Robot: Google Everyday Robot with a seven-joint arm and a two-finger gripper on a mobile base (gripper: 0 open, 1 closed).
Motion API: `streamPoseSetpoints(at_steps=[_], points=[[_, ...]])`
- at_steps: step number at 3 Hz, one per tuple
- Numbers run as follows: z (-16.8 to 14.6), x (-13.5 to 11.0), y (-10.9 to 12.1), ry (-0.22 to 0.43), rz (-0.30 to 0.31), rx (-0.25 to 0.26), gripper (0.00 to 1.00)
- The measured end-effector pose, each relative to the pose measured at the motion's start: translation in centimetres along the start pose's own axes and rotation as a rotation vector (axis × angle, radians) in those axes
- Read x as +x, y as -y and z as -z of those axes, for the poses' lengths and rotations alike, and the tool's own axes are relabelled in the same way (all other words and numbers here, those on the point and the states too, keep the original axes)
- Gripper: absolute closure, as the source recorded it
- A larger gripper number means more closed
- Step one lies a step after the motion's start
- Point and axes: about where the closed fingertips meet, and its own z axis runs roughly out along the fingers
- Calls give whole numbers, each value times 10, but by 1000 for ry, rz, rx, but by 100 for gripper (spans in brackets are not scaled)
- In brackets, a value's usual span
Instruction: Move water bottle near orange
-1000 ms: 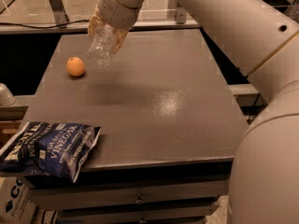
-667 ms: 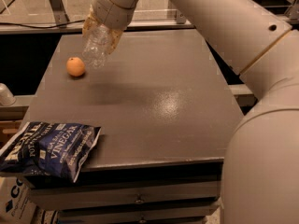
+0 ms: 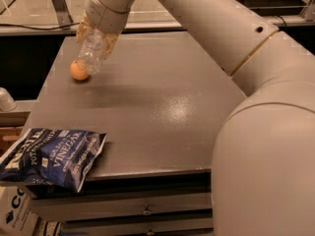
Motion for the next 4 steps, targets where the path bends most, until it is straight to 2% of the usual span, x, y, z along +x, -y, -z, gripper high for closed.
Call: streamPoseSetpoints(at_steps=[4], points=[[-50, 17, -6, 44, -53, 11, 100]])
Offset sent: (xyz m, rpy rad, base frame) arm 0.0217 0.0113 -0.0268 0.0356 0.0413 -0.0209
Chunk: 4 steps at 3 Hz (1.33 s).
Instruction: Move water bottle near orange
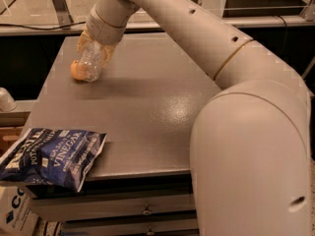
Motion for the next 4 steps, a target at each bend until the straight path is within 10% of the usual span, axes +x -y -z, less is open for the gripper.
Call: streamPoseSetpoints(at_steps=[4], points=[[-27, 5, -44, 7, -25, -62, 100]])
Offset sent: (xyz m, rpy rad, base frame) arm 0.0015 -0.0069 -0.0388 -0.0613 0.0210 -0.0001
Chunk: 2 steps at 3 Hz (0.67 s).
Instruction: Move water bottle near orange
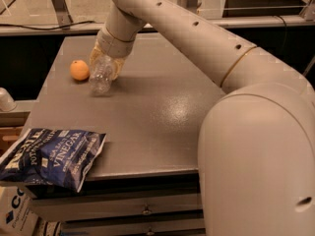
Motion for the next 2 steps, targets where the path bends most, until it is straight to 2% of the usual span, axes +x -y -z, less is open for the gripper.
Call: streamPoseSetpoints(at_steps=[1, 2], points=[[2, 3, -5, -2, -11, -6, 83], [5, 5, -7, -7, -13, -10, 59]])
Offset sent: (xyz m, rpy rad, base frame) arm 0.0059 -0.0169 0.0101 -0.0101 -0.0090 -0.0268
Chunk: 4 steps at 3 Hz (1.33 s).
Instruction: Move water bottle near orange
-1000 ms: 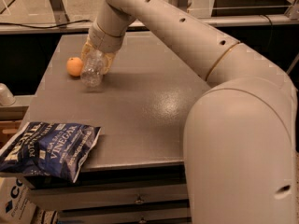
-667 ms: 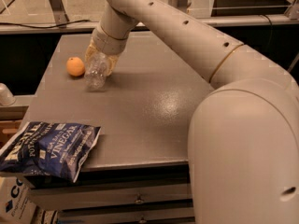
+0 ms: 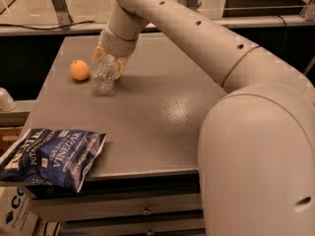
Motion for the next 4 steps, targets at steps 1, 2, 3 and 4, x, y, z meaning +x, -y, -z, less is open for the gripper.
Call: streamPoseSetpoints(at_steps=[1, 2, 3, 4], points=[[3, 2, -1, -5, 4, -8, 37], [6, 2, 0, -12, 10, -15, 13], [9, 2, 1, -21, 13, -20, 0], [11, 2, 0, -23, 13, -22, 0]])
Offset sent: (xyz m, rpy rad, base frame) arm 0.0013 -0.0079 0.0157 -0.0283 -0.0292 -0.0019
